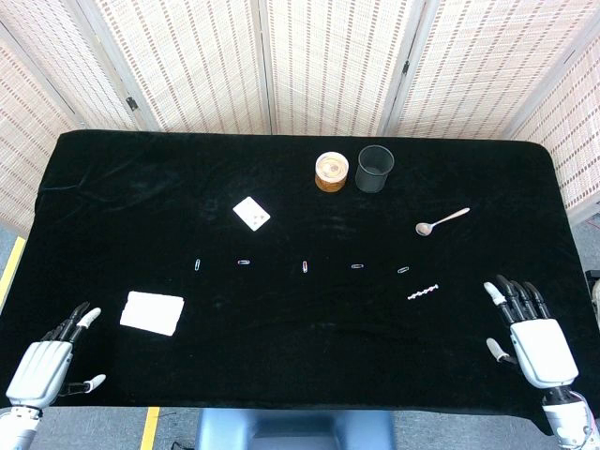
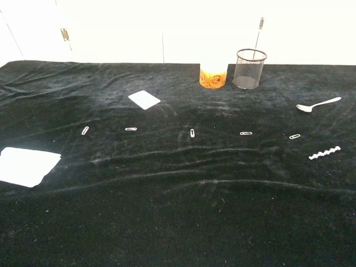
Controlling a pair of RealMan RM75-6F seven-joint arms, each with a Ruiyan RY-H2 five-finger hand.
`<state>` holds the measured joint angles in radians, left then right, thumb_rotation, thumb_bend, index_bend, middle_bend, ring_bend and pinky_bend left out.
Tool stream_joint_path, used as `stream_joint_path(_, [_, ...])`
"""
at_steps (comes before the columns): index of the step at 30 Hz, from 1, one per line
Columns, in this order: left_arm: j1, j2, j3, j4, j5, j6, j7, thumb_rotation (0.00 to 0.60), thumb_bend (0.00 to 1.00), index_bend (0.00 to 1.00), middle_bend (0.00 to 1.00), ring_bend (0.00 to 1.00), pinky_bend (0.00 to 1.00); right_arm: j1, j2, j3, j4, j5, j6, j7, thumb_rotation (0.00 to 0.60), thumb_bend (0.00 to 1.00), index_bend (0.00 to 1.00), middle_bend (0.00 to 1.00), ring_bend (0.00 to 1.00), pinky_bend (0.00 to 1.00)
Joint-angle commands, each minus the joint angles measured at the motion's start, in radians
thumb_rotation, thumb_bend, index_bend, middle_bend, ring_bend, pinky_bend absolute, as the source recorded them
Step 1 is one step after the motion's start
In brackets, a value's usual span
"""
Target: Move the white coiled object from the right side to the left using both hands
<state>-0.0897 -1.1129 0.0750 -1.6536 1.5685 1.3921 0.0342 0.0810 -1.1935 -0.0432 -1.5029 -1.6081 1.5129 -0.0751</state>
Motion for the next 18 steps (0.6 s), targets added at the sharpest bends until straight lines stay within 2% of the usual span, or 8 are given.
stream_joint_path(1, [0.001, -0.002, -0.003, 0.0, 0.004, 0.006, 0.002, 0.6, 0.15, 0.0, 0.0, 0.19, 0.33, 0.004, 0.0, 0.004, -0.002, 0.006, -0.011, -0.009, 0.6, 0.3, 0.0, 0.0, 0.0, 0.0])
stream_joint_path(7, [-0.002, 0.002, -0.002, -0.001, 0.007, 0.003, -0.002, 0.6, 0.15, 0.0, 0.0, 0.19, 0.33, 0.006, -0.002, 0.016, 0.004, 0.019, -0.022, -0.027, 0.6, 0.3, 0.02, 0.0, 0.0, 0.0])
stream_joint_path(12, [-0.006, 0.01, -0.008, 0.007, -0.01, -0.008, -0.032, 0.6, 0.15, 0.0, 0.0, 0.19, 0.33, 0.083, -0.019, 0.052, 0.055, 0.041, -0.136, -0.018, 0.6, 0.29, 0.24, 0.0, 0.0, 0.0])
stream_joint_path(18, [-0.02, 0.028, -0.025, 0.024, -0.039, -0.031, -0.092, 0.6, 0.15, 0.0, 0.0, 0.19, 0.33, 0.227, -0.084, 0.105, 0.142, 0.078, -0.331, -0.043, 0.6, 0.29, 0.41, 0.0, 0.0, 0.06])
